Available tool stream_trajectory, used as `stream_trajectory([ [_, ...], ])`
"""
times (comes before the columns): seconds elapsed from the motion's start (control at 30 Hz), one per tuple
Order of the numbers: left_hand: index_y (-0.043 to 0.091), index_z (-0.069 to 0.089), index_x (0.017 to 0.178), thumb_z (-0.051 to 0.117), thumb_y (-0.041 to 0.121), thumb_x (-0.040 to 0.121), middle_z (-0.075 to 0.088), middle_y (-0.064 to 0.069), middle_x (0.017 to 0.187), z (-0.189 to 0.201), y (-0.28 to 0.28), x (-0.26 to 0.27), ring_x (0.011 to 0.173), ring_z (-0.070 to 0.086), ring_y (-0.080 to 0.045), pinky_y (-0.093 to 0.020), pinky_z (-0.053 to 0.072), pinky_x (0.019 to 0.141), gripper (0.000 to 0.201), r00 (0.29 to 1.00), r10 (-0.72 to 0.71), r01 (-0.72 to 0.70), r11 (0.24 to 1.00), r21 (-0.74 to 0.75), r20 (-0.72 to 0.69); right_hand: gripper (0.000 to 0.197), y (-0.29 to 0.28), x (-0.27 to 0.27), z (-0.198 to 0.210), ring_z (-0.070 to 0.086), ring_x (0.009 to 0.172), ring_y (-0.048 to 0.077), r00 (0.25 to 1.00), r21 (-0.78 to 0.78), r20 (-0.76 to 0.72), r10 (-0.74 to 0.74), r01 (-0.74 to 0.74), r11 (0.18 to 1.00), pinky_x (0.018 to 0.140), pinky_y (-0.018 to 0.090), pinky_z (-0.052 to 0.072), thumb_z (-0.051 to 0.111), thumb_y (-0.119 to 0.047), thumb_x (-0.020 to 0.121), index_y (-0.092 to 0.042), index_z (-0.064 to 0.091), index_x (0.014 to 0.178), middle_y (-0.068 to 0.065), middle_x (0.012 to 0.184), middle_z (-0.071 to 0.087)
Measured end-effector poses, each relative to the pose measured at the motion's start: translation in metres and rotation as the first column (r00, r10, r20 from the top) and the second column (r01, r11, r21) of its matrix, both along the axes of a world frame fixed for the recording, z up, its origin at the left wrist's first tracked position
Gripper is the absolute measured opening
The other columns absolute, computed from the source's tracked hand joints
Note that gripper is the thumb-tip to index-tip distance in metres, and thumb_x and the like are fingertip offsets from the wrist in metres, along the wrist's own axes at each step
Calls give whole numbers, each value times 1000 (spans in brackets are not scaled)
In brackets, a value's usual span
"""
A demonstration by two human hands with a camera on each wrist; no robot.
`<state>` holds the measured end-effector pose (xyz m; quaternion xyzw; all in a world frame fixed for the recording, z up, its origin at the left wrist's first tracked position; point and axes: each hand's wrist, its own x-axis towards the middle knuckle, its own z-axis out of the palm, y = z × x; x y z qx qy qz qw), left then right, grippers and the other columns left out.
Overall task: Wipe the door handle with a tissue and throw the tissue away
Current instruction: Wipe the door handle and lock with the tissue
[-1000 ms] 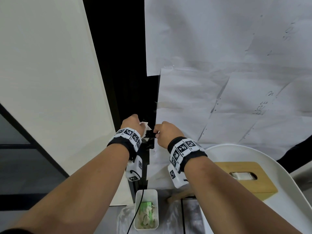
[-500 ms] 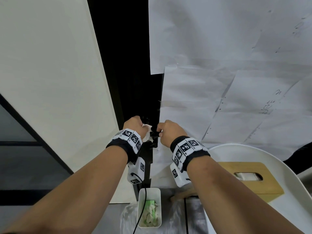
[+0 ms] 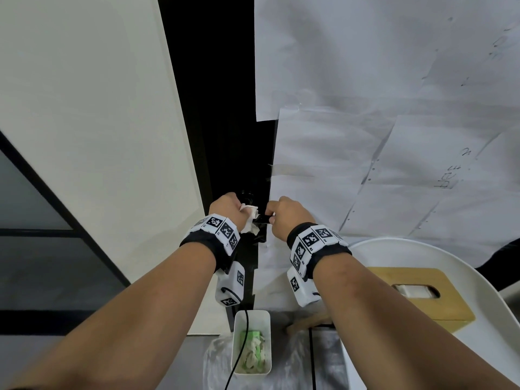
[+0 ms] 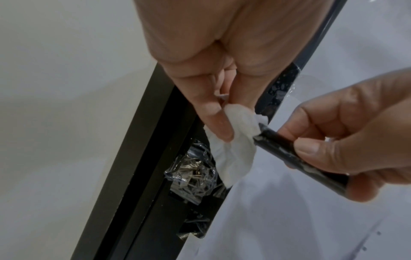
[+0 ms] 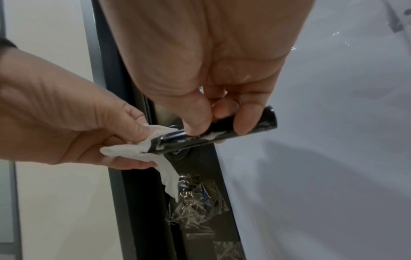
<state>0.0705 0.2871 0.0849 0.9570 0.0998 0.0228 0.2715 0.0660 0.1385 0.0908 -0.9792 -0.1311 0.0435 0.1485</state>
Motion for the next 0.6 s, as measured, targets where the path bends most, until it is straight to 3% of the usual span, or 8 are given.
stream_trajectory([
  [0.1,8,61,100,60,29,92,58,-5,87,8,1,3,77,54,-19,-25,42,67,23,990,-31,33,999,8,-140,25,0,0,0,56,100,30,1000,-5,2,4,-4,1000,77,39,52,49,-12,91,-20,60,113,9,113,52],
  [0.17,5,61,111,61,25,92,59,-5,93,10,3,2,78,53,-16,-18,40,64,27,980,-47,41,999,-35,-193,26,0,-1,-1,56,100,30,1000,-5,8,1,-1,1000,77,39,52,50,-12,90,-19,60,112,9,112,52],
  [0.27,8,63,105,66,25,88,67,-4,105,3,4,-5,86,61,-20,-20,42,68,25,997,-10,8,999,-34,-81,27,0,-2,-1,56,101,30,1000,-2,11,2,-2,1000,77,38,50,49,-11,91,-19,60,114,10,113,52],
  [0.33,10,61,102,63,26,88,66,-7,102,-3,1,-10,88,61,-23,-24,44,71,22,999,42,-43,997,-59,-14,28,-1,-3,-2,55,101,31,1000,-5,10,5,-5,1000,77,38,50,48,-10,91,-19,59,116,10,113,51],
  [0.47,9,58,95,58,26,91,60,-4,82,-5,-5,-10,77,61,-24,-26,41,63,18,977,170,-148,975,-164,132,29,-1,-4,-2,54,102,31,1000,3,8,3,-3,1000,77,37,48,48,-9,91,-18,58,117,10,114,51],
  [0.6,13,67,95,59,23,89,68,-3,89,4,-10,-3,80,63,-21,-23,44,64,14,981,137,-117,983,-144,137,29,-1,-4,-2,55,102,31,1000,0,12,-2,2,1000,79,39,50,50,-9,91,-18,58,116,10,113,51],
])
